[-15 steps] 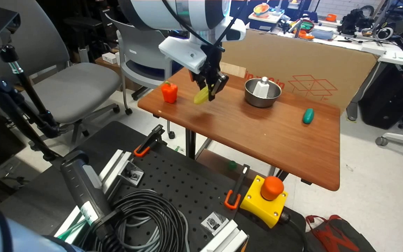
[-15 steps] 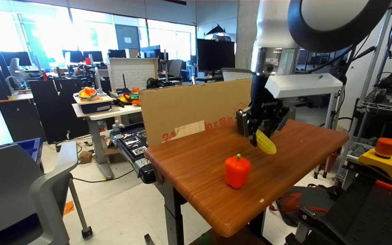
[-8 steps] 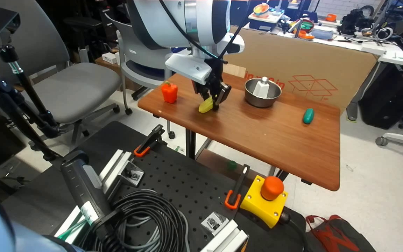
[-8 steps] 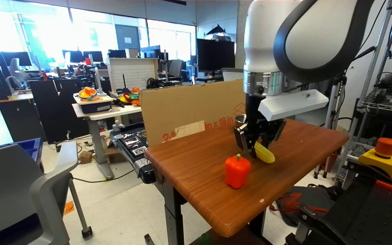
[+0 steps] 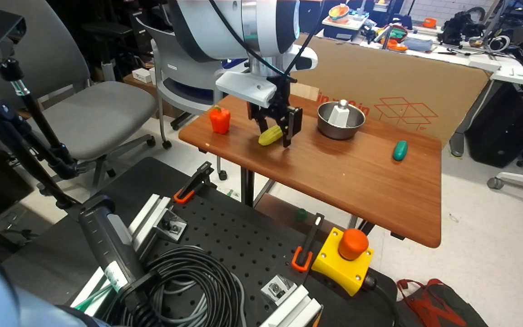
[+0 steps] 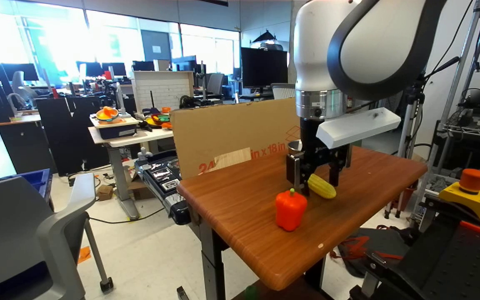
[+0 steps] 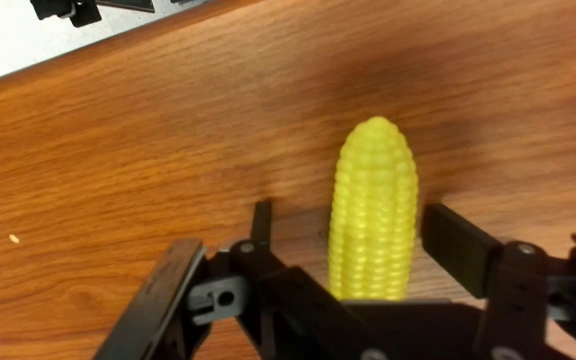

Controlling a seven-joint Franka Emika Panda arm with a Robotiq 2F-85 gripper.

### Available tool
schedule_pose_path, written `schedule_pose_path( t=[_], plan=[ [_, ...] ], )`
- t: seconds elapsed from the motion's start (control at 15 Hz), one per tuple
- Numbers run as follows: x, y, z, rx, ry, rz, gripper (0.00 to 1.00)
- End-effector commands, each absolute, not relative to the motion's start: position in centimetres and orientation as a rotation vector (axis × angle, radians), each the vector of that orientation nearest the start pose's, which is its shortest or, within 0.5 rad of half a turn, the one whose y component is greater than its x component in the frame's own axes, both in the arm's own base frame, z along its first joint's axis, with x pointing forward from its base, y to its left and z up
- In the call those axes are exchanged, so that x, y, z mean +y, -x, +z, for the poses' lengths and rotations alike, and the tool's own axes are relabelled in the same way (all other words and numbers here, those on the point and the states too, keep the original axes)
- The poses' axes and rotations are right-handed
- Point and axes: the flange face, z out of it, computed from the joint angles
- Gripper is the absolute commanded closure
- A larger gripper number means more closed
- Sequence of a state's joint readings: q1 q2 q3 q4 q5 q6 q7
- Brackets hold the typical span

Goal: Move the maize to the left

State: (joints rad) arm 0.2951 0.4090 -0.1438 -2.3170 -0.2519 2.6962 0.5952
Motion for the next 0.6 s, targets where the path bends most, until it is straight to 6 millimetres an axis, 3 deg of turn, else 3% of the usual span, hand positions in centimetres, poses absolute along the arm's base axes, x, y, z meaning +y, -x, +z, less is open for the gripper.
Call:
schedule_pose_path(
  t=[0.0, 0.2, 0.4, 0.47, 0.53],
  plan=[
    [7.8, -48.4, 19.9, 0.185, 3.242, -0.039, 0.00],
    [6.4, -45.2, 23.2, 0.032, 3.183, -0.062, 0.00],
    [3.6, -42.2, 26.5, 0.026, 3.102, -0.053, 0.00],
    [5.1, -45.0, 24.0, 0.055, 3.144, -0.050, 0.00],
    [4.2, -44.0, 25.1, 0.052, 3.127, -0.046, 0.00]
  ],
)
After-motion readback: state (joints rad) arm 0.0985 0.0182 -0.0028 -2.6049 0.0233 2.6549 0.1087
